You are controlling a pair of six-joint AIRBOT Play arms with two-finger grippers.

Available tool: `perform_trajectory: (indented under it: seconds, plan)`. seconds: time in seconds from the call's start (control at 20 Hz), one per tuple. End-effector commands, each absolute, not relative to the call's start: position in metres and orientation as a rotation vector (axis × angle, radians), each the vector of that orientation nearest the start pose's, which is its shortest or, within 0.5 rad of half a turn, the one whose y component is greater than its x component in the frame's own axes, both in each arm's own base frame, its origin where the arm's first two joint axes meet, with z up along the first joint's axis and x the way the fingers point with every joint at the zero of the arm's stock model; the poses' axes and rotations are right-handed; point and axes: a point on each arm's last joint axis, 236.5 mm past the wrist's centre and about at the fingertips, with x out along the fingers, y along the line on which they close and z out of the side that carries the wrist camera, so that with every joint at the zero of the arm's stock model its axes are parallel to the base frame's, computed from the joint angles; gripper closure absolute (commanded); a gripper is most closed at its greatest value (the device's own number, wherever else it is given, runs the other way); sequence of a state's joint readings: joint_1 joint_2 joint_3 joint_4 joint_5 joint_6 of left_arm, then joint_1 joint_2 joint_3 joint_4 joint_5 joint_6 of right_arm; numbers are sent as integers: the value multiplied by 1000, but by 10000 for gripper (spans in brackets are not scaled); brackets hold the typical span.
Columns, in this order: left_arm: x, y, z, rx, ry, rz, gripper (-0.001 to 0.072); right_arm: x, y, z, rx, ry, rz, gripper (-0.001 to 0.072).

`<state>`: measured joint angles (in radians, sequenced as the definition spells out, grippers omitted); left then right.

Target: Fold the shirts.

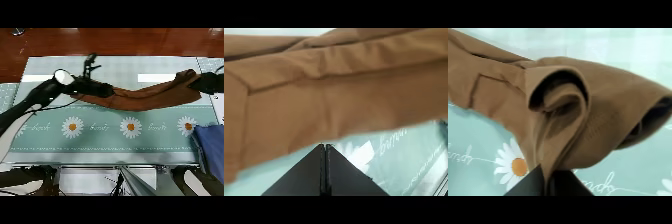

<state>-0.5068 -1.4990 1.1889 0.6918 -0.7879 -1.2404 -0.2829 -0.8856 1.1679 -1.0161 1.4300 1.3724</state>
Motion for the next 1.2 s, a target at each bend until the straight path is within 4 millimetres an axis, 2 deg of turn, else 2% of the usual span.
perform_trajectory:
  seconds: [0.0,0.2,0.3,0.4,0.45,0.5,0.55,0.65,0.75,0.85,0.9,1.0,1.05,1.15]
  plan:
    - [329,-424,-12,-278,1217,-879,675,257,52,185,369,916,255,693]
    - [271,-511,-34,-239,1314,-1008,674,233,60,193,359,907,262,693]
    - [224,-545,-37,-266,1413,-1103,673,229,61,190,358,929,268,693]
    - [192,-555,-41,-232,1467,-1167,673,231,61,191,358,918,265,693]
    - [186,-554,-41,-211,1475,-1188,673,232,60,191,359,916,264,693]
    - [188,-550,-39,-206,1481,-1192,672,233,60,190,360,920,265,693]
    - [199,-543,-36,-215,1481,-1184,673,235,60,188,362,928,271,693]
    - [245,-518,-22,-276,1454,-1130,673,242,69,189,389,933,319,693]
    - [312,-477,2,-368,1388,-1047,673,256,87,199,452,899,416,693]
    - [372,-414,37,-436,1310,-965,673,273,101,207,512,866,493,693]
    - [393,-382,55,-441,1264,-922,673,280,109,207,525,864,520,693]
    - [423,-311,95,-432,1147,-811,673,293,137,200,518,883,593,693]
    - [427,-280,114,-429,1092,-760,673,302,159,195,508,894,639,693]
    - [417,-223,148,-377,981,-681,673,320,204,183,487,919,714,693]
